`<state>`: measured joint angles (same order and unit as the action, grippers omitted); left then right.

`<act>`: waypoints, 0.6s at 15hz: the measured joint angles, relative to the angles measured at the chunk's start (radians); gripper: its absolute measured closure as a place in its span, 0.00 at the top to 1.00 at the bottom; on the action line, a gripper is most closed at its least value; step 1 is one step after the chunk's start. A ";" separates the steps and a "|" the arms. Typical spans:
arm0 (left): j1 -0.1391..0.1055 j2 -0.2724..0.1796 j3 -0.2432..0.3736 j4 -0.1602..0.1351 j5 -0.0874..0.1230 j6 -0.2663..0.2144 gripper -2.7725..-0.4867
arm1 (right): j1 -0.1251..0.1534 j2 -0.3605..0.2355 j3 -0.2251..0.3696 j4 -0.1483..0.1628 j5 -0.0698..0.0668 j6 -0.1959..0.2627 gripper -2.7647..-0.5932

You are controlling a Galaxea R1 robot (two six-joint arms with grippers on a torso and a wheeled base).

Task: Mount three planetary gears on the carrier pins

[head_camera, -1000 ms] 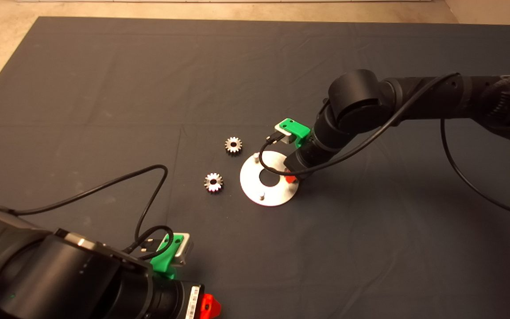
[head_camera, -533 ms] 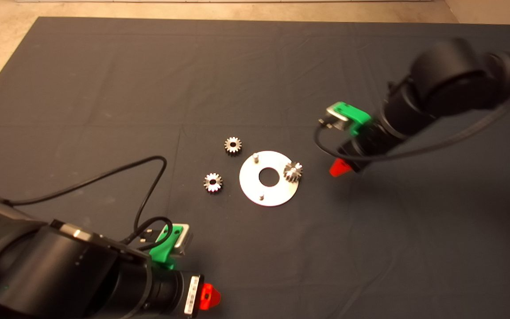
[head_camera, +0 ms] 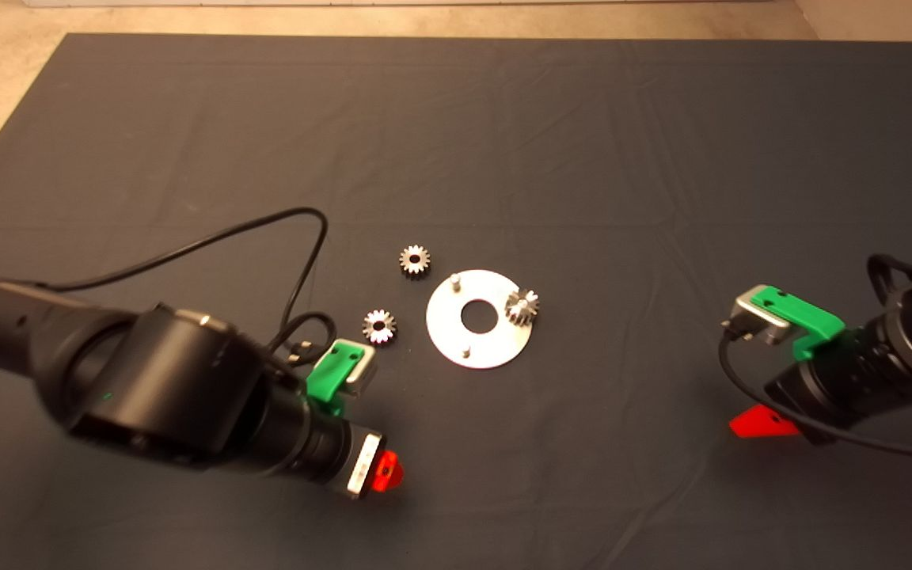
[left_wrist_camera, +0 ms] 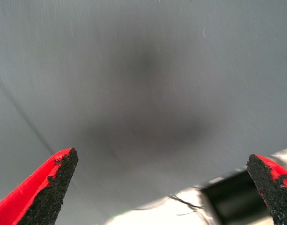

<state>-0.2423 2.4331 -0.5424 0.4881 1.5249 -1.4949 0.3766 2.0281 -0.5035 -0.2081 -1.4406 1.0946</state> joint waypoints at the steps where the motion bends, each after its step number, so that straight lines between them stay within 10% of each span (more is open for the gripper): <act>1: 0.000 0.009 -0.053 -0.006 0.001 0.073 0.93 | 0.000 0.004 0.011 0.000 0.005 0.009 0.54; 9: -0.105 0.058 -0.305 -0.037 0.001 0.331 0.93 | -0.038 0.016 0.020 0.000 0.005 0.019 0.54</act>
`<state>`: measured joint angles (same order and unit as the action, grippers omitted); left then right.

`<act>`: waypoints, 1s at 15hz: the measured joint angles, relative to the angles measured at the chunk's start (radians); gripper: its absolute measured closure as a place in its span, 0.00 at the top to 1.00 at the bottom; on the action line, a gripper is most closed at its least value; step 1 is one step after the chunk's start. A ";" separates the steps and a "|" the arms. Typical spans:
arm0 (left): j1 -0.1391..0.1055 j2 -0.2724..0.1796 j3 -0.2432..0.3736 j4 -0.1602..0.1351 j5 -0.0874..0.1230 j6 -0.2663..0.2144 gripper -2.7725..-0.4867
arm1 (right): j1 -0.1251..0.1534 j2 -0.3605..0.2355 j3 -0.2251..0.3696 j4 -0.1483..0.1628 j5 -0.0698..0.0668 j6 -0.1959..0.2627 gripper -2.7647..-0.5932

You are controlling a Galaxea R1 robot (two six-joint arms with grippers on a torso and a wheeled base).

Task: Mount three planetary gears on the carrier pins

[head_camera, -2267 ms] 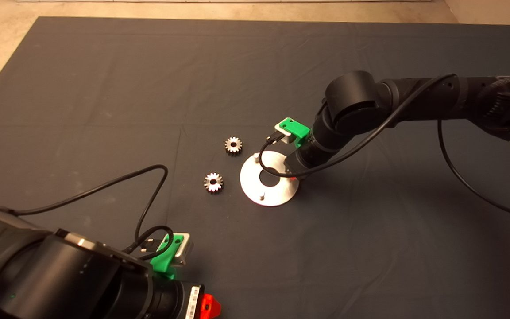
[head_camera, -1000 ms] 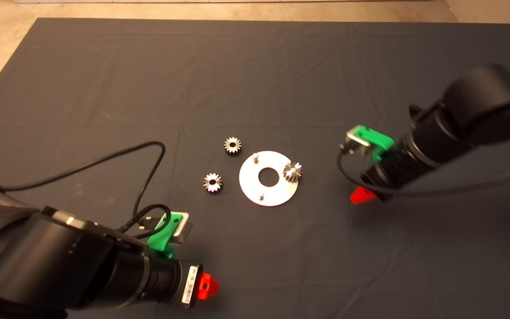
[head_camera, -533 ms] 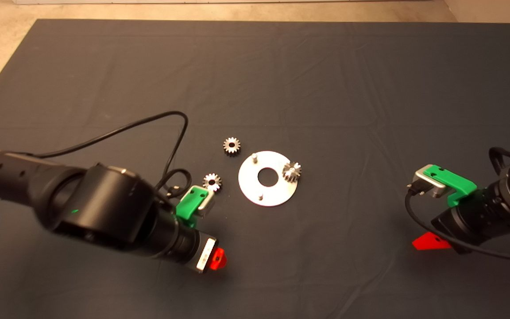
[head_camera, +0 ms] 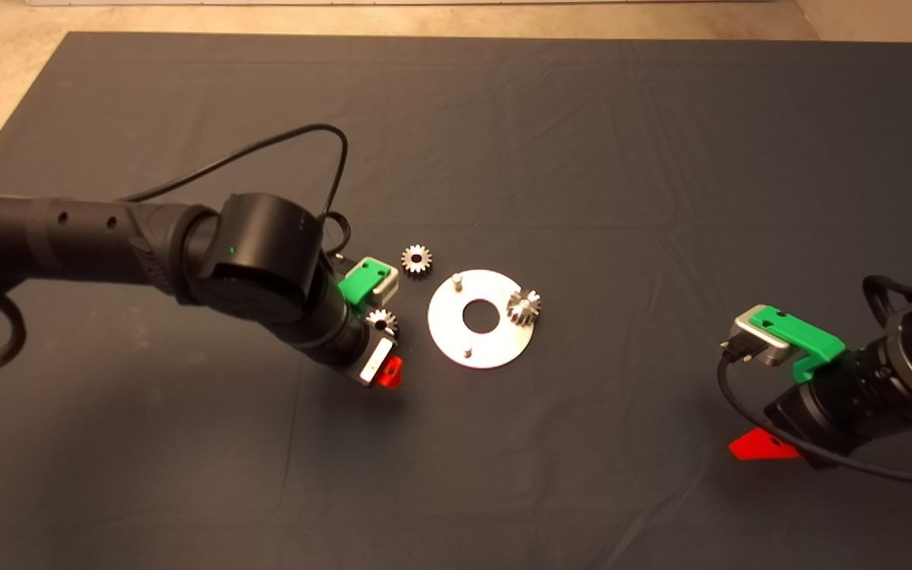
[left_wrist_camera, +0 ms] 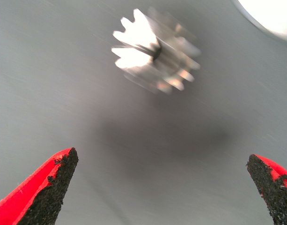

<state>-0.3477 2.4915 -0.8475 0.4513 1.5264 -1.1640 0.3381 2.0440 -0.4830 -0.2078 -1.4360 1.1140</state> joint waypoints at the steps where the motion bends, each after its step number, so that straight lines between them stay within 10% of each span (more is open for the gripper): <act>1: -0.016 0.000 -0.015 -0.001 0.000 0.009 0.93 | -0.011 0.000 0.000 0.000 0.000 0.003 0.54; 15: -0.044 0.033 -0.074 -0.018 0.000 0.076 0.93 | -0.011 -0.003 0.000 0.000 0.004 0.036 0.54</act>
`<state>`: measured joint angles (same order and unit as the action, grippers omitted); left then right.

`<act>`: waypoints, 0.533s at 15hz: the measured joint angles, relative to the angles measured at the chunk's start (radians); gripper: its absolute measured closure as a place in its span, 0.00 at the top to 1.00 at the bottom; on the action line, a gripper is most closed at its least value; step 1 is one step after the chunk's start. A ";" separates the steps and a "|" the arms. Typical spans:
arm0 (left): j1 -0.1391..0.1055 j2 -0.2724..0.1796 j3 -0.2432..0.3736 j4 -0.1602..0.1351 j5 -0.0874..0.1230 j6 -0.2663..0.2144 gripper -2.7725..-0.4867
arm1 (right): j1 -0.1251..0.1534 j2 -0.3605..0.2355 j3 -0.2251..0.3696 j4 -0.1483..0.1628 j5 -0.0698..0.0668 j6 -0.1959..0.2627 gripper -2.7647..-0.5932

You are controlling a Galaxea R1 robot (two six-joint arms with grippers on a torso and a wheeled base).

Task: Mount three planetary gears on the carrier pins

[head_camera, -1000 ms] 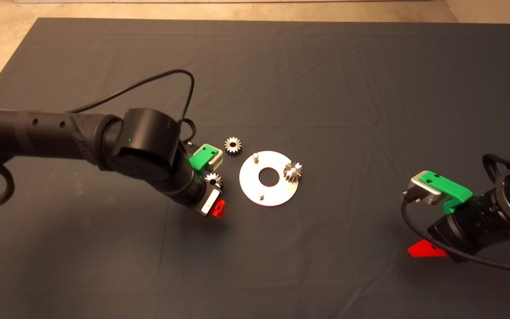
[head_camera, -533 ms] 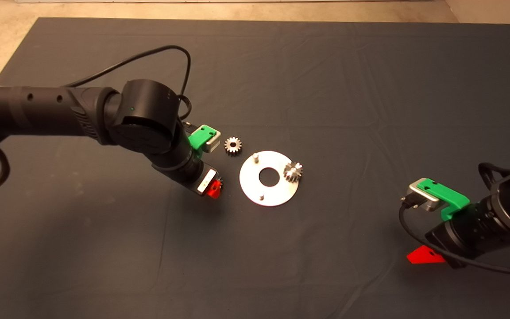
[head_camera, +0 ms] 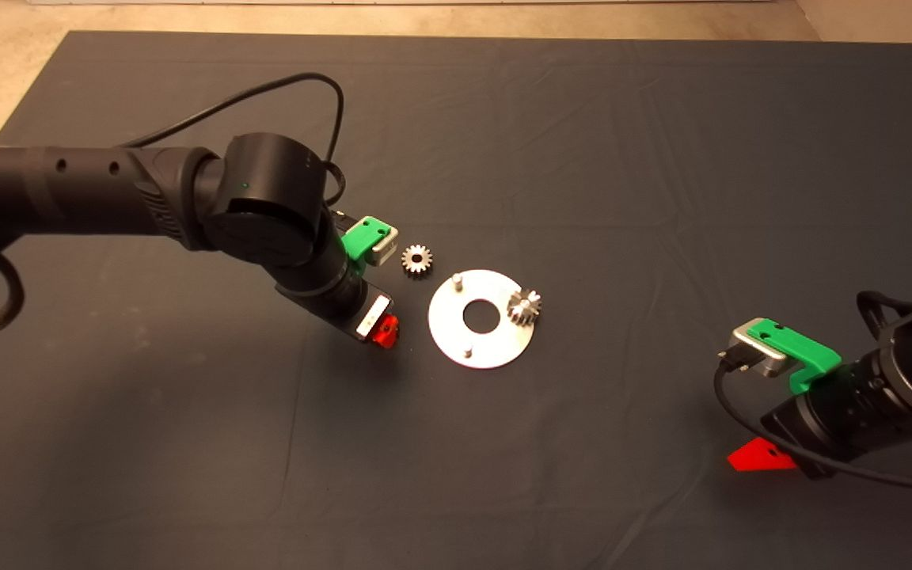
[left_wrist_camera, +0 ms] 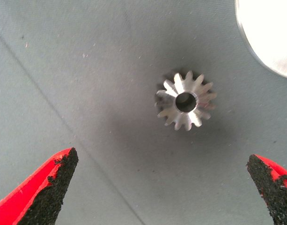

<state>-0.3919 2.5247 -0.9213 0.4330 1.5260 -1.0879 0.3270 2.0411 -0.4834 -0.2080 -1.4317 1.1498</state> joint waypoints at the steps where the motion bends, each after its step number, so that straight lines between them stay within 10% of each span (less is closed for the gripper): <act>1: 0.000 0.006 -0.003 0.001 0.000 -0.003 0.93 | 0.000 0.000 0.000 0.000 0.000 0.000 0.54; 8: 0.037 0.023 -0.005 0.029 0.000 -0.026 0.93 | 0.000 0.000 0.000 0.000 0.001 0.004 0.54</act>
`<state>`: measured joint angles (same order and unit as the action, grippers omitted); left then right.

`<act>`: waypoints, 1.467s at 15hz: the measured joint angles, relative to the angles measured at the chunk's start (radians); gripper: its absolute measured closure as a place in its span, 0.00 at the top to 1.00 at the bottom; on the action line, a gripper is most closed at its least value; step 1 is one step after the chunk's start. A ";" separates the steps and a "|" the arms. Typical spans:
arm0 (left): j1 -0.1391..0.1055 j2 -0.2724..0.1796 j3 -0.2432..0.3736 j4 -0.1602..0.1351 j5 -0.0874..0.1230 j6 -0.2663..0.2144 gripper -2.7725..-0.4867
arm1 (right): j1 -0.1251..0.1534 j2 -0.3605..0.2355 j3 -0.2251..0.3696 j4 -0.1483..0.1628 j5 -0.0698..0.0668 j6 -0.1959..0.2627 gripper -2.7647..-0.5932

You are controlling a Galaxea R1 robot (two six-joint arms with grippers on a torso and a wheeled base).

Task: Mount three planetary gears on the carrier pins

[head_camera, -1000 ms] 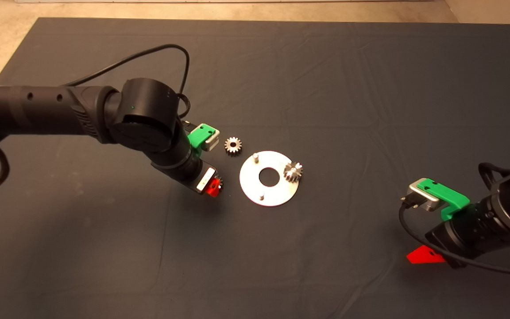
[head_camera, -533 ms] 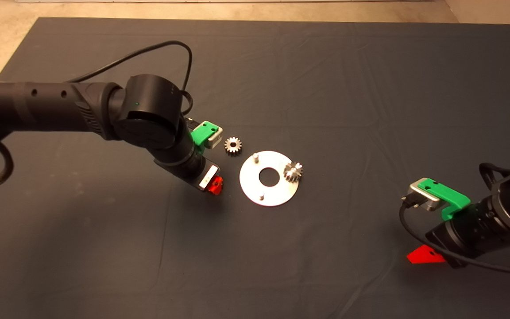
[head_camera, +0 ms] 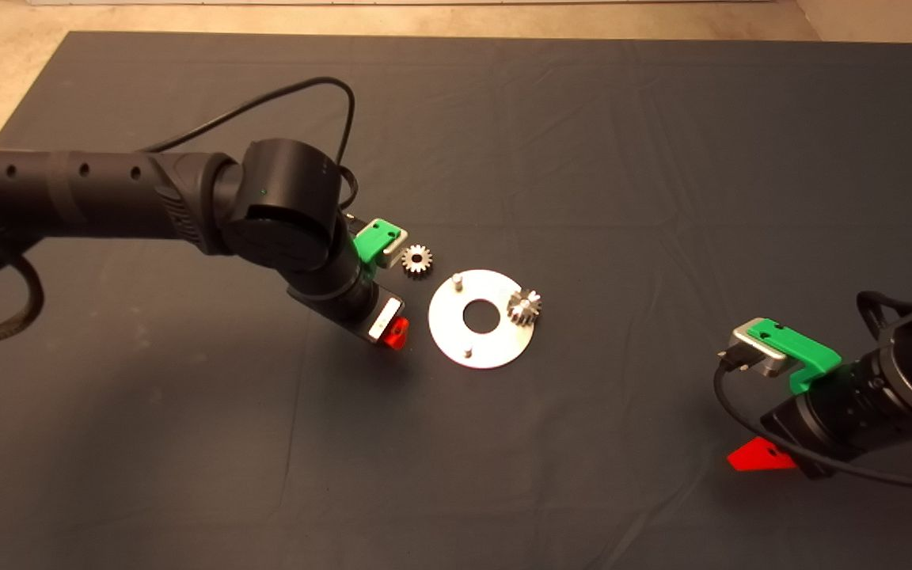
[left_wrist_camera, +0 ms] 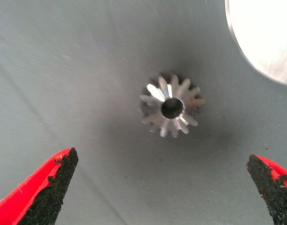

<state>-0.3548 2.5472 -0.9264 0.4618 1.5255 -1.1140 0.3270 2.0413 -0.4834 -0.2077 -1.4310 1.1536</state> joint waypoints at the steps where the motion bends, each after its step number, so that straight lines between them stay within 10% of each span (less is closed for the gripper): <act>1: 0.013 0.002 0.000 0.007 0.000 0.000 0.93 | 0.000 0.000 0.000 0.000 0.001 0.000 0.54; 22: 0.048 0.044 -0.043 0.106 0.000 0.001 0.93 | 0.000 -0.003 0.017 0.000 0.008 0.015 0.54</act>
<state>-0.3072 2.5915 -0.9694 0.5677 1.5255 -1.1132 0.3270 2.0383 -0.4666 -0.2077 -1.4230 1.1690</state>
